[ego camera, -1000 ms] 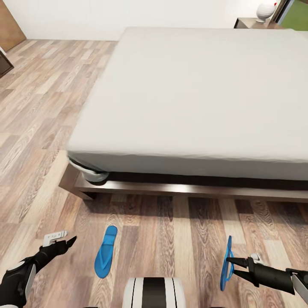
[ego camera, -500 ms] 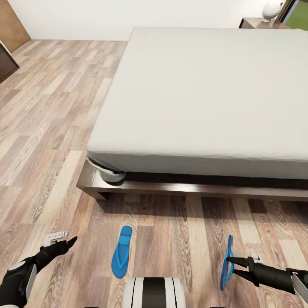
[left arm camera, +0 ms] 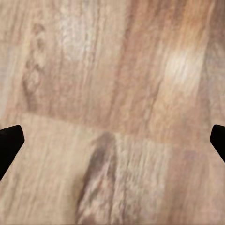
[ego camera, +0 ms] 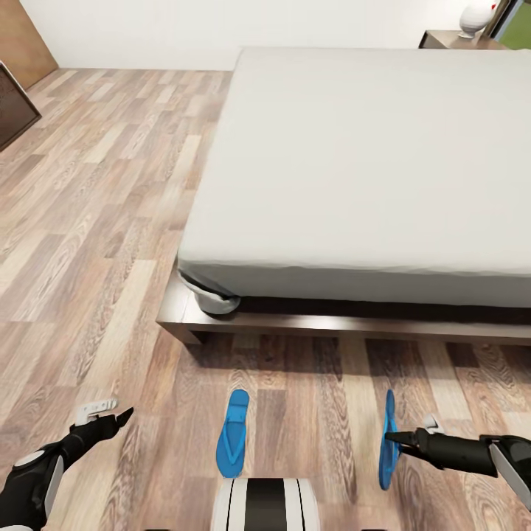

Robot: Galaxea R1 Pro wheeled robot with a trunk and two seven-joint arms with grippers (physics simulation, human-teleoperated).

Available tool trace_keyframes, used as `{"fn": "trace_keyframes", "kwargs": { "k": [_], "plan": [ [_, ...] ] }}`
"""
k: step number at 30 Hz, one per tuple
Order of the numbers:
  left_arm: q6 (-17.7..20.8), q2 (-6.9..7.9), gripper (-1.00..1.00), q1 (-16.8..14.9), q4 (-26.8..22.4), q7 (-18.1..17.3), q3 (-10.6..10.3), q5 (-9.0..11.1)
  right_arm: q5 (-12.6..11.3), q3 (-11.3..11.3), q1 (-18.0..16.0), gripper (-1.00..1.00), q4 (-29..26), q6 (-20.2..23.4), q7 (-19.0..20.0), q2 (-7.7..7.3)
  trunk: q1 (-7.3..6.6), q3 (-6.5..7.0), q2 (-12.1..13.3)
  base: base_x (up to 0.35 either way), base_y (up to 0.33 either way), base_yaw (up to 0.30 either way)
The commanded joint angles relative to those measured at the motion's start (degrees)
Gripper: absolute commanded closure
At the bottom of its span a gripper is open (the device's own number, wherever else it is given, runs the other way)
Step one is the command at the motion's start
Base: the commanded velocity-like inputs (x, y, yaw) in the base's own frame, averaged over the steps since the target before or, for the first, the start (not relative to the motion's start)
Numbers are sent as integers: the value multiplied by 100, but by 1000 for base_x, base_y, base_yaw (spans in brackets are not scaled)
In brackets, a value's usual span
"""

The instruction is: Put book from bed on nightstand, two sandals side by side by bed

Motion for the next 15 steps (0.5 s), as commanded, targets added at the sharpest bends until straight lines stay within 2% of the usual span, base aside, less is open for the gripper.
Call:
{"fn": "trace_keyframes", "kwargs": {
  "k": [1, 6, 8, 10, 11, 12, 15],
  "plan": [
    [32, -5, -100, -5, -6, -43, 26, -28, 8, -5, -1, 100, -17, 36, -32, -1, -1, -3, -1, 0, 184, 0],
    [32, -4, -100, -5, 0, -47, 26, -28, 52, -3, -1, 100, -159, 35, -122, -5, -1, -3, -1, 0, 159, 0],
    [32, -6, -100, -5, 2, -47, 26, -28, 58, -3, -1, 100, -280, 37, -399, -8, -1, -3, -1, 0, 94, 0],
    [32, -10, -100, -5, 3, -47, 26, -28, 59, -3, -1, 100, -390, 37, -933, -9, -1, -3, -1, 0, 37, 0],
    [31, -11, -100, -5, 3, -47, 26, -28, 58, -3, -1, 100, -460, 37, -1317, -9, -1, -3, -1, 0, 19, 0],
    [28, -12, -100, -5, 3, -48, 26, -28, 55, -3, -1, 100, -594, 37, -1959, -6, -1, -3, -1, 0, 9, 0],
    [25, -13, -100, -5, 3, -48, 26, -28, 52, -3, -1, 100, -844, 42, -3034, 7, -1, -3, -1, 0, 4, 0]
  ]
}}
